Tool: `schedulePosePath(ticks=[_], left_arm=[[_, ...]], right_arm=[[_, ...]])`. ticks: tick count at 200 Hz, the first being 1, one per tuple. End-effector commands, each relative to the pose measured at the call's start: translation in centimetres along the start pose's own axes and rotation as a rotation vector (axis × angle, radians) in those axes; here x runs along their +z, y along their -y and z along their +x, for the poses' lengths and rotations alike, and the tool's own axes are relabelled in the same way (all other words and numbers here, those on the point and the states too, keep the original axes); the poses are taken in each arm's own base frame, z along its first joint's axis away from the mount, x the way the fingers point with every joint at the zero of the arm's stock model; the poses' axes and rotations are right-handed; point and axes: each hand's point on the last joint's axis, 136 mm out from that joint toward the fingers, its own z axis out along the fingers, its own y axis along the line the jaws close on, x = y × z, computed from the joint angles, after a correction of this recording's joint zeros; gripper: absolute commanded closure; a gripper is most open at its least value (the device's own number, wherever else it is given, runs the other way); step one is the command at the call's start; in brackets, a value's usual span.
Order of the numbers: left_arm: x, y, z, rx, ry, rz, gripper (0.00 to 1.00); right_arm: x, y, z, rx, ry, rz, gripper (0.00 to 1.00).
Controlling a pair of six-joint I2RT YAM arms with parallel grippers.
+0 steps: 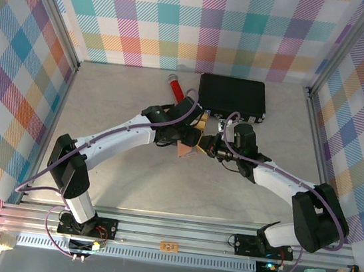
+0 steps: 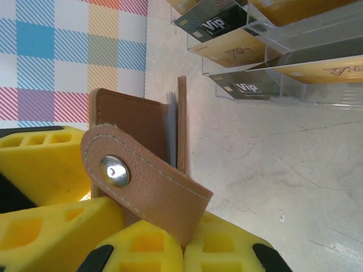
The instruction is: Put the credit cards into the card holder
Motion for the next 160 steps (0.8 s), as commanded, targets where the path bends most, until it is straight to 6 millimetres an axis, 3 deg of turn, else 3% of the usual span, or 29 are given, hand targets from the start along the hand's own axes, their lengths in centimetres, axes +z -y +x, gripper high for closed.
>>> schedulePosePath(ticks=[1, 18, 69, 118, 160], left_arm=[[-0.6, -1.4, 0.9, 0.035, -0.019, -0.081, 0.62], [-0.9, -2.5, 1.9, 0.041, -0.022, -0.116, 0.69], [-2.5, -6.2, 5.9, -0.024, 0.005, -0.172, 0.71], [0.2, -8.3, 11.6, -0.113, -0.044, -0.195, 0.7], [1.8, -9.7, 13.7, -0.123, -0.063, -0.254, 0.69]], right_arm=[[-0.4, -0.7, 0.2, -0.041, 0.008, -0.016, 1.0], [-0.4, -0.8, 0.1, -0.044, 0.01, -0.015, 1.0], [-0.4, 0.5, 1.0, -0.022, -0.004, 0.003, 1.0], [0.9, 3.1, 3.7, 0.001, -0.041, 0.046, 1.0], [2.6, 5.8, 6.1, 0.019, -0.041, 0.092, 1.0]])
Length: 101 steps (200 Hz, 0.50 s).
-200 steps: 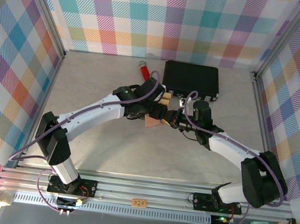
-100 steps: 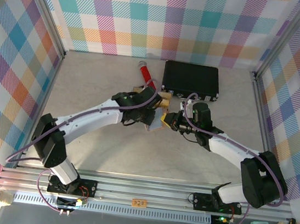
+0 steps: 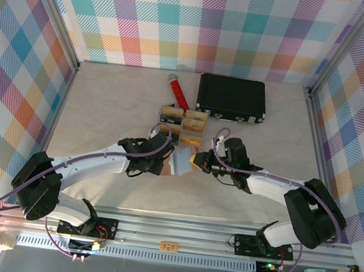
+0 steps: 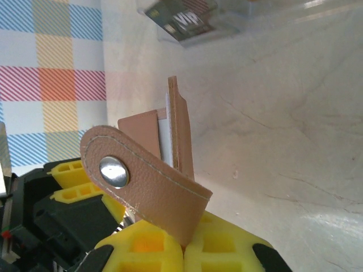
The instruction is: Put the credit cards into the card holder
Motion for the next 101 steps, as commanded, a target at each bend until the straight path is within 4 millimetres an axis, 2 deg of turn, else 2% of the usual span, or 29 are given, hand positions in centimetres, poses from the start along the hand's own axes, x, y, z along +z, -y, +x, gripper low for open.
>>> schedulePosePath(ticks=[1, 17, 48, 101], left_arm=[[0.5, -0.7, -1.0, -0.054, 0.05, -0.032, 0.69], [1.3, -1.0, -0.6, -0.053, 0.04, -0.057, 0.69], [2.9, -1.3, -0.1, -0.044, 0.01, -0.091, 0.69], [5.3, -1.8, 1.1, -0.021, -0.036, -0.147, 0.69]], right_arm=[[1.0, 0.7, 0.3, -0.008, 0.038, -0.006, 1.0], [1.7, 1.9, 1.0, 0.001, 0.05, 0.017, 1.0], [2.3, 2.9, 1.6, -0.004, 0.095, 0.013, 1.0], [2.1, 4.9, 1.9, -0.005, 0.134, 0.072, 1.0]])
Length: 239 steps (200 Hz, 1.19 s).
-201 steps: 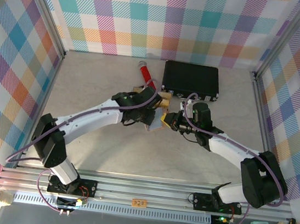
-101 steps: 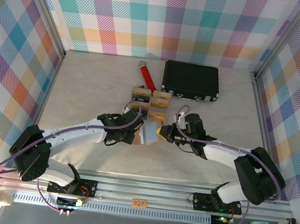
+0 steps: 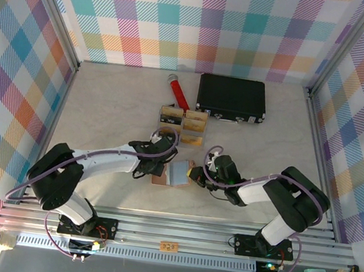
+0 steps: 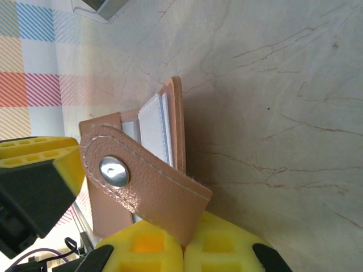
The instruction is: Put the credit cards into the card holder
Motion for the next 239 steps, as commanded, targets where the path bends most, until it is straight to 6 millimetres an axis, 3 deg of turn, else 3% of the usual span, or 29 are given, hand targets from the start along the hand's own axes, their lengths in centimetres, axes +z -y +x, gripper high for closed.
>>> schedulePosePath(ticks=[1, 9, 74, 92, 134, 165, 213, 239], left_arm=[[1.2, -0.9, 0.4, -0.004, -0.007, -0.049, 0.69], [1.6, -1.0, 0.4, -0.002, -0.011, -0.059, 0.69], [2.9, -1.7, -1.1, 0.004, -0.018, -0.086, 0.69], [2.5, -1.8, -1.8, 0.006, -0.009, -0.081, 0.69], [-0.2, -1.8, -3.7, -0.008, 0.033, -0.036, 0.64], [-3.4, -0.6, -5.0, -0.068, 0.072, 0.083, 0.55], [-7.7, 3.0, -6.4, -0.18, 0.122, 0.346, 0.51], [-8.9, 5.3, -6.7, -0.217, 0.137, 0.452, 0.51]], right_arm=[[-0.1, -0.1, -0.9, -0.016, 0.062, -0.004, 1.0], [-0.1, 0.0, -0.9, -0.022, 0.058, 0.009, 0.99], [-1.5, 0.2, -1.1, -0.086, 0.056, 0.102, 0.4], [-2.5, -0.1, -1.2, -0.119, 0.06, 0.128, 0.35], [-5.5, -1.2, -1.7, -0.19, 0.093, 0.176, 0.35], [-6.6, -3.1, -1.5, -0.247, 0.059, 0.164, 0.5], [-4.7, -5.1, -0.6, -0.269, -0.031, 0.11, 0.73], [-2.7, -5.2, -0.1, -0.271, -0.069, 0.111, 0.78]])
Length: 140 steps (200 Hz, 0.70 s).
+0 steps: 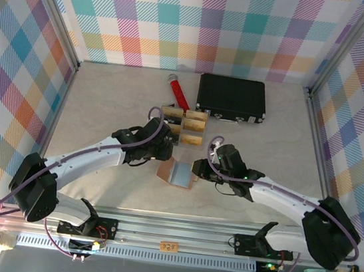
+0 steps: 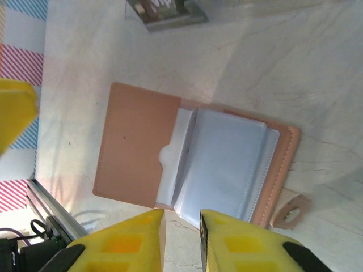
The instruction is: Put the credit cards into the card holder
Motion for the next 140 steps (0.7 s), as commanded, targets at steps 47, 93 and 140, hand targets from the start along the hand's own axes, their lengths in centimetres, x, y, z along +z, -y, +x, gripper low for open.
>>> schedulePosePath(ticks=[47, 93, 140], left_arm=[[2.2, 4.4, 2.3, -0.137, -0.066, 0.213, 0.51], [5.3, 3.4, 4.6, -0.139, -0.112, 0.175, 0.51], [7.0, 0.9, 6.2, -0.114, -0.118, 0.07, 0.51]], right_arm=[[4.2, -0.3, 1.2, -0.006, -0.082, -0.004, 0.83], [5.2, 2.3, 2.2, 0.002, -0.095, 0.071, 0.84], [5.7, 4.5, 3.2, 0.018, -0.103, 0.125, 0.85]])
